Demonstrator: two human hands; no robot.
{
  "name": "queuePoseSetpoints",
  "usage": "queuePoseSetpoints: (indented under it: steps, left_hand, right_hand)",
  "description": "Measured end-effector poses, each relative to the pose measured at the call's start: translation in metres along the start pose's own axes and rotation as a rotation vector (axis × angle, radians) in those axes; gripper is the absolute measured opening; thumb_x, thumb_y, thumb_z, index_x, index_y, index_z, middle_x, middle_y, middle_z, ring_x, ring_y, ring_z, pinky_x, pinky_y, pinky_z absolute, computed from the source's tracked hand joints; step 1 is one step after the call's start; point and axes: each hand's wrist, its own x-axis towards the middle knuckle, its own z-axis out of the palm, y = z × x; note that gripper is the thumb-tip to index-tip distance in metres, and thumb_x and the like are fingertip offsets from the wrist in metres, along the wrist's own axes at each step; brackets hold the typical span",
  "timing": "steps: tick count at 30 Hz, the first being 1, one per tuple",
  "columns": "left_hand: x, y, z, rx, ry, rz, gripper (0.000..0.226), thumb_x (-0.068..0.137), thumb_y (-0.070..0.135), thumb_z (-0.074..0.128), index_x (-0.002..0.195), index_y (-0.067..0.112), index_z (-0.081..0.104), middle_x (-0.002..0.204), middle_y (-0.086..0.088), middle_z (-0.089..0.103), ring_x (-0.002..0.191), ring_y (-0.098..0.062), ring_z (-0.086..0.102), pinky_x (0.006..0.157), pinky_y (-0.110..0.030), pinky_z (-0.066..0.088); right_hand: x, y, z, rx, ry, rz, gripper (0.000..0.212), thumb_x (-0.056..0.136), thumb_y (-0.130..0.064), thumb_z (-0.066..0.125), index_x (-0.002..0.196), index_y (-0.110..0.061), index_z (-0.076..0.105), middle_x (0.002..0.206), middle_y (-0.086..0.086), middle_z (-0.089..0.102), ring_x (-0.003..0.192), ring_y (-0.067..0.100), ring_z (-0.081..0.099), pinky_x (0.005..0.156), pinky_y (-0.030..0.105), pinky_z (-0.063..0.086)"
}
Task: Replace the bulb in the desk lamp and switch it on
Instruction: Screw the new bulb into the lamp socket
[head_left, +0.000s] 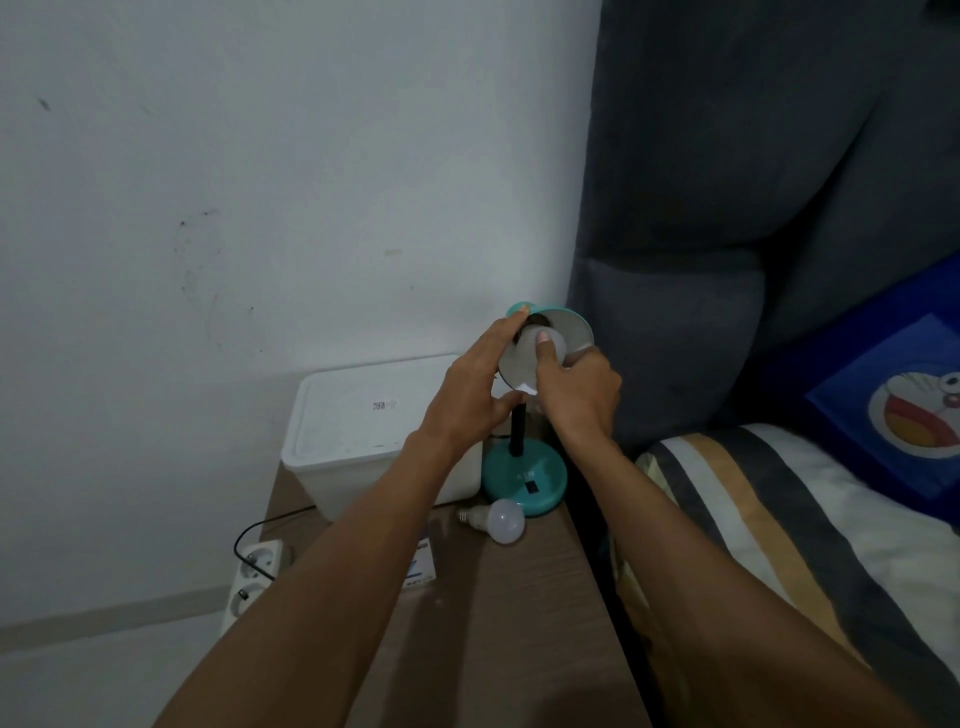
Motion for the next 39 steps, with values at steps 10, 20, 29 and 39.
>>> queuePoseSetpoints:
  steps: [10, 20, 29, 39]
  left_hand:
    - [0.0002, 0.001, -0.001, 0.0, -0.021, 0.005, 0.095, 0.081, 0.002, 0.083, 0.16, 0.015, 0.031, 0.159, 0.013, 0.034, 0.145, 0.004, 0.032, 0.117, -0.011, 0.028]
    - [0.0001, 0.0034, -0.0011, 0.001, -0.019, 0.027, 0.092, 0.082, 0.006, 0.083, 0.159, 0.011, 0.032, 0.159, 0.009, 0.035, 0.145, -0.001, 0.034, 0.115, -0.01, 0.03]
    - [-0.0006, 0.0034, -0.0007, 0.001, -0.013, -0.007, 0.092, 0.082, 0.005, 0.083, 0.159, 0.013, 0.032, 0.158, 0.011, 0.035, 0.143, 0.005, 0.032, 0.112, -0.005, 0.027]
    - [-0.0006, 0.0037, -0.0007, -0.008, -0.023, -0.006, 0.092, 0.082, 0.004, 0.083, 0.159, 0.013, 0.032, 0.161, 0.001, 0.04, 0.144, -0.004, 0.038, 0.116, -0.013, 0.031]
  right_hand:
    - [-0.0047, -0.001, -0.0018, 0.052, -0.011, -0.169, 0.044, 0.084, -0.036, 0.075, 0.119, -0.02, 0.054, 0.12, 0.003, 0.053, 0.103, 0.015, 0.052, 0.08, 0.025, 0.043]
    - [-0.0049, -0.0029, 0.0007, 0.071, 0.026, -0.111, 0.042, 0.092, -0.043, 0.064, 0.121, -0.014, 0.051, 0.122, 0.01, 0.059, 0.109, 0.025, 0.061, 0.078, 0.028, 0.047]
    - [-0.005, 0.0025, -0.0033, 0.082, -0.045, -0.06, 0.049, 0.087, -0.045, 0.071, 0.119, -0.011, 0.056, 0.098, -0.001, 0.059, 0.083, 0.013, 0.06, 0.056, 0.011, 0.037]
    - [-0.0033, 0.0009, -0.0021, -0.188, -0.066, -0.375, 0.061, 0.087, -0.028, 0.075, 0.14, -0.017, 0.047, 0.137, 0.011, 0.052, 0.119, 0.029, 0.057, 0.095, 0.038, 0.051]
